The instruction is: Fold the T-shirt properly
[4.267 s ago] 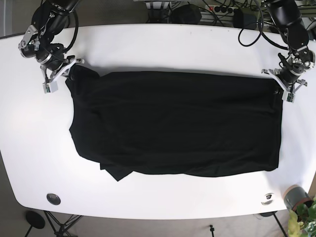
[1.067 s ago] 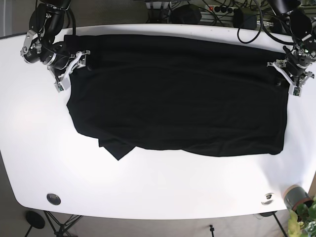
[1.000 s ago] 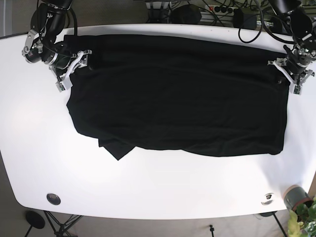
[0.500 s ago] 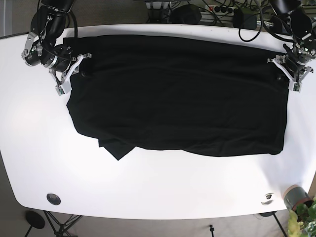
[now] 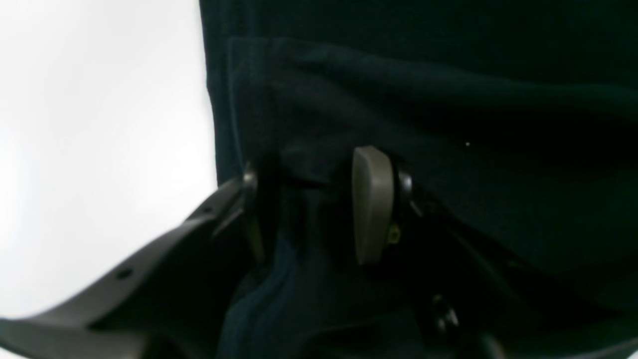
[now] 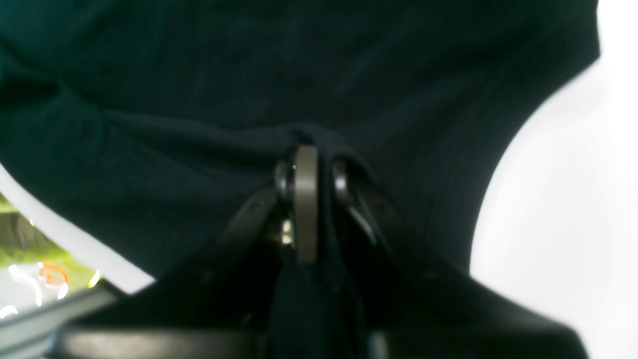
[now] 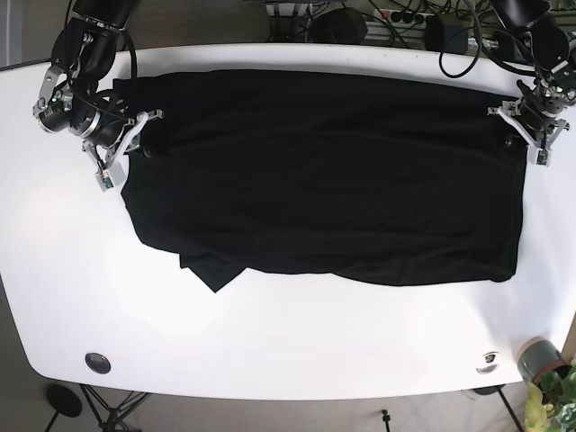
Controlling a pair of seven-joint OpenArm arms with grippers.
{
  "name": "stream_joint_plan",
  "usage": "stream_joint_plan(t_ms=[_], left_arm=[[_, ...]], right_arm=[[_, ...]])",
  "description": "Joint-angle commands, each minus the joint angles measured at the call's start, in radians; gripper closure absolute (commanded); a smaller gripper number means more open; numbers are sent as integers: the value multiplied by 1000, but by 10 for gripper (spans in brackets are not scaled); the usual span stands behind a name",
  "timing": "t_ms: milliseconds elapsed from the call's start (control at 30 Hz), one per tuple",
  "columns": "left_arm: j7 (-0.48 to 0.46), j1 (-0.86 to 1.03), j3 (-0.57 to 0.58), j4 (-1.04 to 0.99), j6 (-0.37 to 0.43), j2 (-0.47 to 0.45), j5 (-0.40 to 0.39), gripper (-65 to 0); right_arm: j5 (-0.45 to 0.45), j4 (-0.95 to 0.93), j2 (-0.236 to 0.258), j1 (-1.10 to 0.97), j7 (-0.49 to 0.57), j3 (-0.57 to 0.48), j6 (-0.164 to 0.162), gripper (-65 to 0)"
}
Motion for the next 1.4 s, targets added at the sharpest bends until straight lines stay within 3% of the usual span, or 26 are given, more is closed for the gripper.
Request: stream_joint_plan(t_ms=[0, 300, 767, 867, 1000, 1100, 1367], left_arm=[[7, 0, -4, 7, 2, -17, 12, -224], [7, 0, -10, 11, 2, -17, 12, -224], [7, -3, -65, 11, 2, -19, 8, -224], [9, -3, -67, 11, 2, -19, 6, -225], [13, -20, -68, 12, 2, -17, 5, -225], [16, -47, -99, 12, 2, -14, 5, -225], [16, -100, -160, 78, 2, -10, 3, -226]], right_arm=[[18, -19, 15, 32, 17, 5, 1, -30], [18, -158, 48, 92, 43, 1, 1, -33], [19, -318, 144, 92, 153, -3, 1, -36], [22, -313, 147, 90, 152, 0, 1, -114], [22, -246, 147, 81, 152, 5, 1, -323], [22, -189, 143, 62, 152, 5, 1, -436], [16, -132, 141, 90, 156, -3, 1, -436]])
